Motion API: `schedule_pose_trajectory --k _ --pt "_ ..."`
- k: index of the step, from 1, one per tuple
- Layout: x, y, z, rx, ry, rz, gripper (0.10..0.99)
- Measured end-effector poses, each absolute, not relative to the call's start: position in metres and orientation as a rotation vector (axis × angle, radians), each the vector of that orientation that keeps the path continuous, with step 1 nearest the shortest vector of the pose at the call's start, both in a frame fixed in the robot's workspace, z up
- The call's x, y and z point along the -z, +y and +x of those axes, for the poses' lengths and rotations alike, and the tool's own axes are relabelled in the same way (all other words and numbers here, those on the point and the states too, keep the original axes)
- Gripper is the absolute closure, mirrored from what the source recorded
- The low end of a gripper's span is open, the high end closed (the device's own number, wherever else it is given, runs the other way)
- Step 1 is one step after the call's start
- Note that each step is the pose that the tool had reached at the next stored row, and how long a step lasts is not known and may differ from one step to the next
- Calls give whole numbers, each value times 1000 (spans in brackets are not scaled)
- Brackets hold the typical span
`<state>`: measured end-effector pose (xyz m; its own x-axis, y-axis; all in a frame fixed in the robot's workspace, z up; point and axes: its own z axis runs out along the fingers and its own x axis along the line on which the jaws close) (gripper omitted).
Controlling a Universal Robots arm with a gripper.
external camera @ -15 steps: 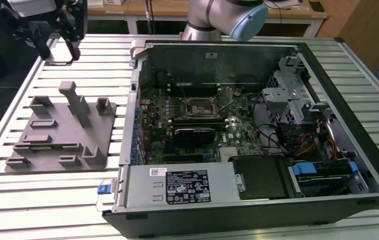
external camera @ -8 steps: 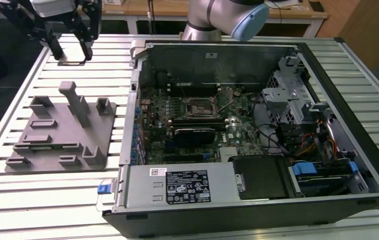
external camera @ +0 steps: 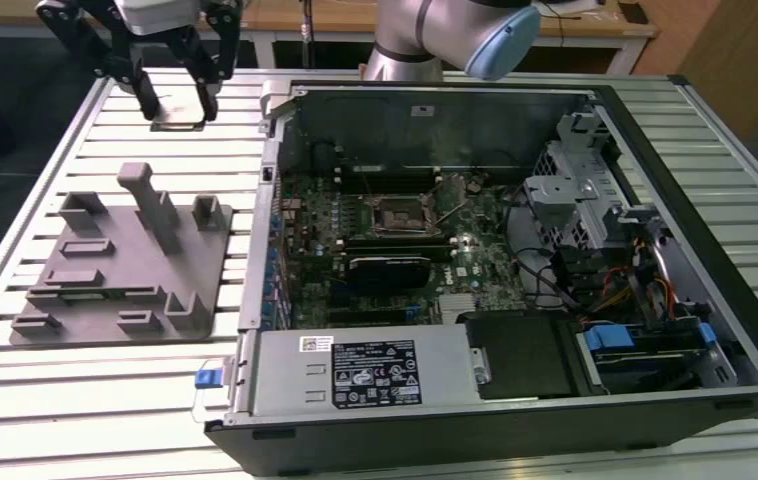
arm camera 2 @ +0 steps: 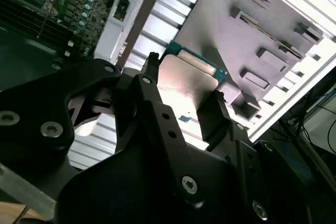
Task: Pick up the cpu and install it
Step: 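Pick up the cpu and move it towards the insertion slot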
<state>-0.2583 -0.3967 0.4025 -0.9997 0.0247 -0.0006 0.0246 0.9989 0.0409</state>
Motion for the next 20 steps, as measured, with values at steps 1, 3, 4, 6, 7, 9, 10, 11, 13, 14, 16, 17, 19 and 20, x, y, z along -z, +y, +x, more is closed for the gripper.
schedule_pose_trajectory --k 1,3,4,6,7,9,10,11,13,14,16,17,19,20 --pt "-402 -397 -254 -64 3140 39 545" --pt "-402 -397 -247 -64 3140 39 545" --pt "-402 -397 -244 -64 3140 39 545" --pt "-403 -397 -236 -64 3140 39 545" --pt "-403 -397 -233 -64 3140 39 545" --pt "-402 -397 -225 -64 3140 39 545" --pt "-402 -397 -221 -64 3140 39 545" --pt "-402 -397 -217 -64 3140 39 545" --pt "-403 -397 -209 -64 3140 39 545" --pt "-402 -397 -205 -64 3140 39 545" --pt "-402 -397 -198 -64 3140 39 545" --pt "-402 -397 -194 -64 3140 39 545" --pt "-402 -397 -188 -64 3140 39 545" --pt "-403 -397 -185 -64 3140 39 545"
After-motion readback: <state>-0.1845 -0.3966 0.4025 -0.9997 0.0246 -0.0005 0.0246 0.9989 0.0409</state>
